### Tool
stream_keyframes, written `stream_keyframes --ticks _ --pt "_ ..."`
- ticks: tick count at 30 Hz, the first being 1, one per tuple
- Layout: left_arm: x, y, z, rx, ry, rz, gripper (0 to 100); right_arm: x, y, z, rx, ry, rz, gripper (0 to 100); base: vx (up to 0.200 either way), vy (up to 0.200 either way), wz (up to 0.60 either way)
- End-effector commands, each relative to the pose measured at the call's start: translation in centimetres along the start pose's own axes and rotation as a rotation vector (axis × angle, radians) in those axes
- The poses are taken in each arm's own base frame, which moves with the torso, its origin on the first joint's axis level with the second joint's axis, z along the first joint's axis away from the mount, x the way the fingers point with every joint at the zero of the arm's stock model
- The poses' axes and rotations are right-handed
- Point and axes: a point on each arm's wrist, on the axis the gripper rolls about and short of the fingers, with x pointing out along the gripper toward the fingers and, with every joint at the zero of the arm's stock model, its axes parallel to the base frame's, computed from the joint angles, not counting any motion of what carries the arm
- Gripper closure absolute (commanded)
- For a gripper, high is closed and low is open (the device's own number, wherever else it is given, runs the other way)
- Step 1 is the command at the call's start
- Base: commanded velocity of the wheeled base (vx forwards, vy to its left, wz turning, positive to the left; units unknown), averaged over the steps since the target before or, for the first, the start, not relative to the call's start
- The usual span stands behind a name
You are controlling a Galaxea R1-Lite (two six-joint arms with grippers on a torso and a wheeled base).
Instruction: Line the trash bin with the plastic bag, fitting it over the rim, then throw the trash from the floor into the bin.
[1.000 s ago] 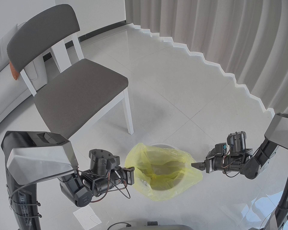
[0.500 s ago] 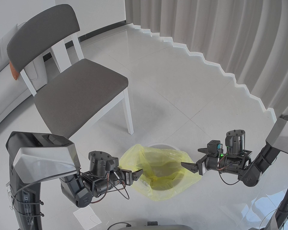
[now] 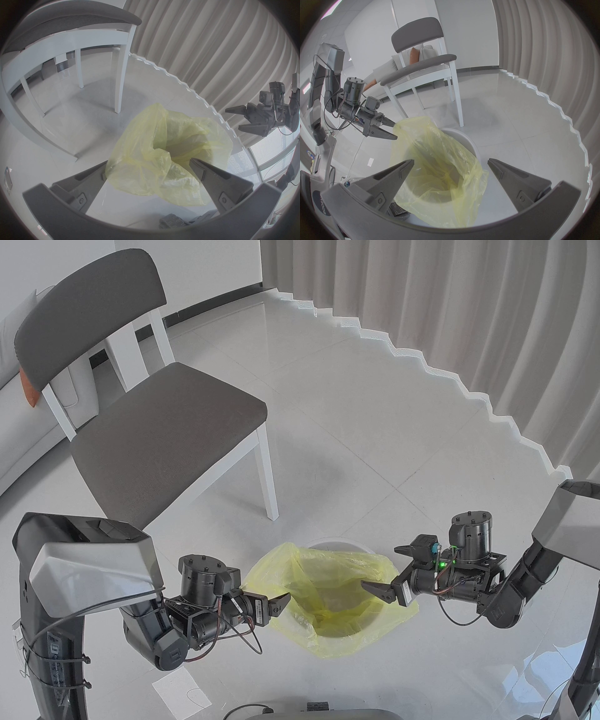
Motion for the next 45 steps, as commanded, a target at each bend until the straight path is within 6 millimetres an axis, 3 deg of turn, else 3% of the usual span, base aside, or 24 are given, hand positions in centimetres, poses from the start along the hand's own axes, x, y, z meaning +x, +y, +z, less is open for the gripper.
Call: stream_keyframes --ticks 1,3,6,11,15,22,28,39,45 --pt "1.8 -0.3 -0.5 0.007 0.007 -0.012 0 1.0 2.2 -0.5 -0.023 0.021 0.064 0 0.000 0.000 0.00" --pt "3.1 -0.2 -0.4 0.006 -0.004 -0.014 0 1.4 3.6 -0.7 -0.068 0.029 0.102 0 0.000 0.000 0.00" --pt "2.6 0.4 -0.2 -0.004 -0.011 0.000 0 1.6 4.0 -0.6 -0.128 0.028 0.116 0 0.000 0.000 0.00" --pt "-1.6 1.7 1.7 -0.043 -0.049 0.012 0 3.8 3.8 -1.5 -0.209 0.056 0.115 0 0.000 0.000 0.00" --pt "-3.5 2.0 2.5 -0.048 -0.094 0.005 0 5.2 3.3 -2.1 -0.241 0.065 0.102 0 0.000 0.000 0.00" --pt "-4.1 2.5 3.0 -0.053 -0.149 0.018 0 7.0 0.2 -2.5 -0.322 0.090 0.032 0 0.000 0.000 0.00" --pt "-4.6 2.7 2.3 -0.055 -0.162 0.017 0 8.3 -1.2 -1.5 -0.335 0.081 -0.011 0 0.000 0.000 0.00" --pt "-5.9 3.2 1.7 -0.059 -0.187 0.027 0 10.4 -0.8 1.0 -0.361 0.073 0.009 0 0.000 0.000 0.00" --pt "-6.3 3.1 1.5 -0.057 -0.199 0.024 0 11.8 -1.1 1.2 -0.365 0.084 0.014 0 0.000 0.000 0.00"
